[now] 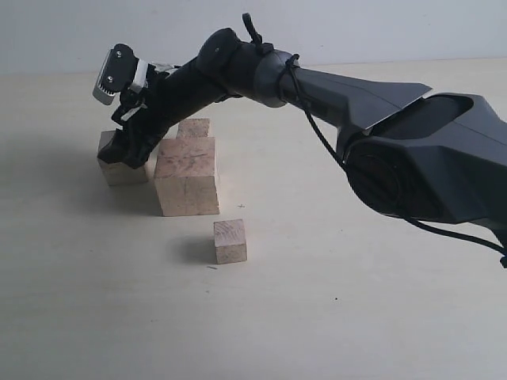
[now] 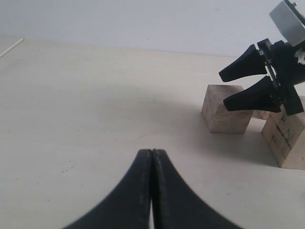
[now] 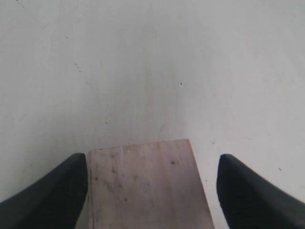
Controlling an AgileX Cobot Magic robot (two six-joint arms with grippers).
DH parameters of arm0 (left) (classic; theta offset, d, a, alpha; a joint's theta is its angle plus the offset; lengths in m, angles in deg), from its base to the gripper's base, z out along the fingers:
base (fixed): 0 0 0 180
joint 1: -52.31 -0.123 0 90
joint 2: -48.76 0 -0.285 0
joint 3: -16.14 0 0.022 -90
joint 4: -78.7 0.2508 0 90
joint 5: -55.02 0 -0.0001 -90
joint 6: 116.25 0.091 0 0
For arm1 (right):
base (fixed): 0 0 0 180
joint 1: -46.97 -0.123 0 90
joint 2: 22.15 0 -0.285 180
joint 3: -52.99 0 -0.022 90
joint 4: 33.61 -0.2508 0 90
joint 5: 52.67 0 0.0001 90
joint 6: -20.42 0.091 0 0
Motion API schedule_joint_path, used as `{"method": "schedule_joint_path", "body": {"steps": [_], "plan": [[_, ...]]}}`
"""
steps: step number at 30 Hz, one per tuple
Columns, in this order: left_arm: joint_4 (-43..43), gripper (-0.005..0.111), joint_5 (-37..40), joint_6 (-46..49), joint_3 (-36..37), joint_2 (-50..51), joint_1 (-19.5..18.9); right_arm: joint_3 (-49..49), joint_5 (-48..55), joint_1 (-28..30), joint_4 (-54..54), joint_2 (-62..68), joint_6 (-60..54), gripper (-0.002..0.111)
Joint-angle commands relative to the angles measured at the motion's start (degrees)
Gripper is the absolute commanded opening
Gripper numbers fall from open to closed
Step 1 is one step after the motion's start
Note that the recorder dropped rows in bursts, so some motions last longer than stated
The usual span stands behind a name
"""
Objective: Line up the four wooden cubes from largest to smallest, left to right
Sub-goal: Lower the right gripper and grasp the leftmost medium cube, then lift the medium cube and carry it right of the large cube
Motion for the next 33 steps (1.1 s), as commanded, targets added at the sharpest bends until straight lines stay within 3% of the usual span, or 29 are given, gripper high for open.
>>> {"method": "schedule_joint_path", "body": {"steps": [1, 15, 17, 20, 25, 33], "plan": [[-0.3, 0.0, -0.7, 0.0, 0.2, -0.4, 0.4, -0.1, -0.7, 0.0, -0.1, 0.0, -0.6, 0.071], [-0.3, 0.0, -0.7, 0.0, 0.2, -0.4, 0.4, -0.2, 2.1, 0.0, 2.4, 1.5, -0.1, 0.07], [-0.3, 0.0, -0.7, 0.0, 0.2, -0.4, 0.4, -0.8, 2.1, 0.0, 3.0, 1.5, -0.1, 0.062], [-0.3, 0.0, -0.7, 0.0, 0.2, -0.4, 0.4, -0.8, 2.3, 0.0, 2.5, 1.4, -0.1, 0.034], [-0.3, 0.0, -0.7, 0.0, 0.2, -0.4, 0.4, -0.8, 3.5, 0.0, 2.0, -0.2, -0.1, 0.0], [-0.3, 0.0, -0.7, 0.0, 0.2, -0.4, 0.4, -0.8, 5.4, 0.0, 2.0, -6.6, 1.7, 0.0]]}}
